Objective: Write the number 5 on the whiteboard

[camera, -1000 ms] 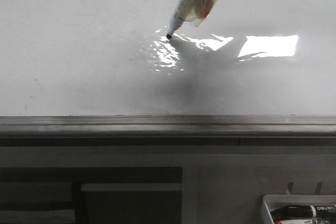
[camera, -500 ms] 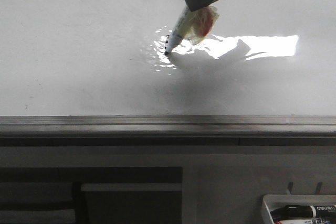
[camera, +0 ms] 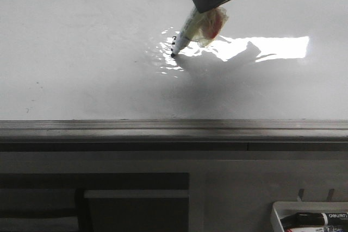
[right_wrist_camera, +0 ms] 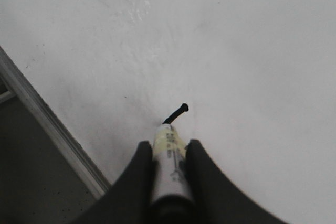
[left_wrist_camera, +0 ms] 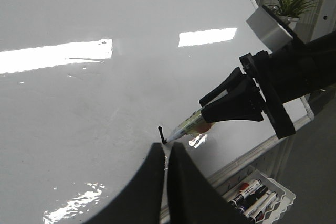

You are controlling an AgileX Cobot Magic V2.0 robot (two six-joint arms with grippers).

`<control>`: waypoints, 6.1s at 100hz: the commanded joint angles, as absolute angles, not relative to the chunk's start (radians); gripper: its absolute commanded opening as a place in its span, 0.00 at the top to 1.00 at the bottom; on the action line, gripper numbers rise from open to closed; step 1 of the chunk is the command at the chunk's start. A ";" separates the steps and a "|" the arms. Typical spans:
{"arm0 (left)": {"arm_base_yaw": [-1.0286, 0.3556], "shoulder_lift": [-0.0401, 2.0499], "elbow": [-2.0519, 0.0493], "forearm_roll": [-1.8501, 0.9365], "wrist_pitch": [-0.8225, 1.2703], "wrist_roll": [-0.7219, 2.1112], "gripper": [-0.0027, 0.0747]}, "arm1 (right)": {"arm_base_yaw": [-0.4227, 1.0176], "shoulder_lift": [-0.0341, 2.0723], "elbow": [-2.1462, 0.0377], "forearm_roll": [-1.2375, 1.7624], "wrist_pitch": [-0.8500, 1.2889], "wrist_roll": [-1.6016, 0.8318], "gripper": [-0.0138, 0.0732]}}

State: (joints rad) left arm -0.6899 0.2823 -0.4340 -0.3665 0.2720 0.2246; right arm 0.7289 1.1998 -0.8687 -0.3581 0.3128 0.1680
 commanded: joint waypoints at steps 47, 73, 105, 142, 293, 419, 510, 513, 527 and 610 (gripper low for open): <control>-0.688 0.292 -0.463 -0.376 0.199 0.216 0.99 | 0.746 1.131 -0.880 -0.471 0.551 0.398 0.89; -0.688 0.292 -0.463 -0.376 0.199 0.218 0.99 | 0.877 1.242 -0.891 -0.461 0.437 0.407 0.89; -0.688 0.292 -0.463 -0.376 0.199 0.218 0.99 | 0.897 1.189 -1.010 -0.531 0.374 0.420 0.89; -0.688 0.292 -0.463 -0.376 0.199 0.218 0.99 | 0.874 1.100 -1.001 -0.662 0.467 0.420 0.89; -0.688 0.292 -0.463 -0.374 0.199 0.218 0.99 | 0.806 1.206 -0.975 -0.629 0.406 0.421 0.89; -0.688 0.292 -0.463 -0.374 0.199 0.218 0.99 | 0.683 1.074 -0.882 -0.832 0.636 0.666 0.89; -0.695 0.615 -0.735 -0.317 0.540 0.483 0.40 | 0.941 0.988 -0.995 -0.566 0.369 0.326 0.92; -0.696 0.640 -0.753 -0.323 0.560 0.507 0.40 | 0.954 0.997 -0.994 -0.516 0.395 0.254 0.92; -0.716 0.723 -0.828 -0.357 0.650 0.621 0.40 | 0.994 1.023 -0.989 -0.328 0.489 -0.020 0.92; -0.852 0.983 -0.965 -0.498 0.774 0.771 0.40 | 1.072 1.021 -0.939 -0.041 0.324 -0.416 0.92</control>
